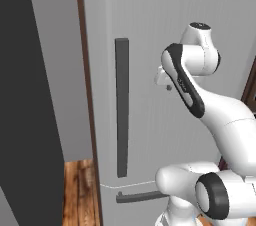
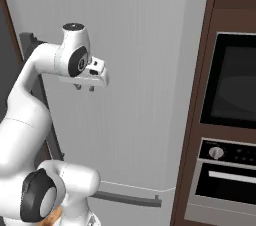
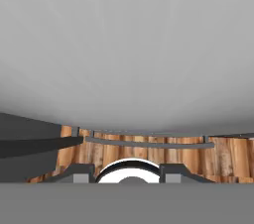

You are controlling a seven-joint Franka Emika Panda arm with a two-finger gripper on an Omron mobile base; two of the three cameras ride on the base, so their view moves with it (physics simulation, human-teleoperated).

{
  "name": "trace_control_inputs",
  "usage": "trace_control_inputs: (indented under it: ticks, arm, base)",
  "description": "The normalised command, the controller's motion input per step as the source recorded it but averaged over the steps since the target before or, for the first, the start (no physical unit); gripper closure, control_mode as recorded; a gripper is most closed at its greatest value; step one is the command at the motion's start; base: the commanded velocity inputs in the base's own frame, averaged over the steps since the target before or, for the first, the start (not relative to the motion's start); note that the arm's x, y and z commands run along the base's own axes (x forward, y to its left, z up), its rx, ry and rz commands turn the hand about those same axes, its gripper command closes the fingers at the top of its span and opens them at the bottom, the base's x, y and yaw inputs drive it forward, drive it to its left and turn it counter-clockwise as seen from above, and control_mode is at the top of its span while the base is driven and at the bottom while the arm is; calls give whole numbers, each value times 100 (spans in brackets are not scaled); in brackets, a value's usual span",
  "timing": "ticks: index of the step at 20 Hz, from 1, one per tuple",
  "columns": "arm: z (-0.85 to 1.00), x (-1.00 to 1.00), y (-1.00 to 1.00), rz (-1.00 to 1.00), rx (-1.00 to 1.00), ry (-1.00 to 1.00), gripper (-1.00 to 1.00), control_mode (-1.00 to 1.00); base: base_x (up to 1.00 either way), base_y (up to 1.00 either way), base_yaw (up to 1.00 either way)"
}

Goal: Take the donut and cupcake from the fridge and place them on the empty tray on the dining counter.

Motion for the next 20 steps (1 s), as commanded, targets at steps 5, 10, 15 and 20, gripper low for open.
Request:
trace_control_inputs:
  ticks: [5, 10, 15, 20]
  arm:
    - [-10, -65, 0, 0, 0, -11, -100, -100]
    - [-34, -96, 0, 0, -1, -28, -100, -100]
    - [-42, -52, 0, 0, 0, -13, -100, -100]
    - [-19, -19, 1, 0, 0, -7, -100, 100]
  base:
    - [0, 0, 0]
    - [0, 0, 0]
    - [0, 0, 0]
    - [-17, 1, 0]
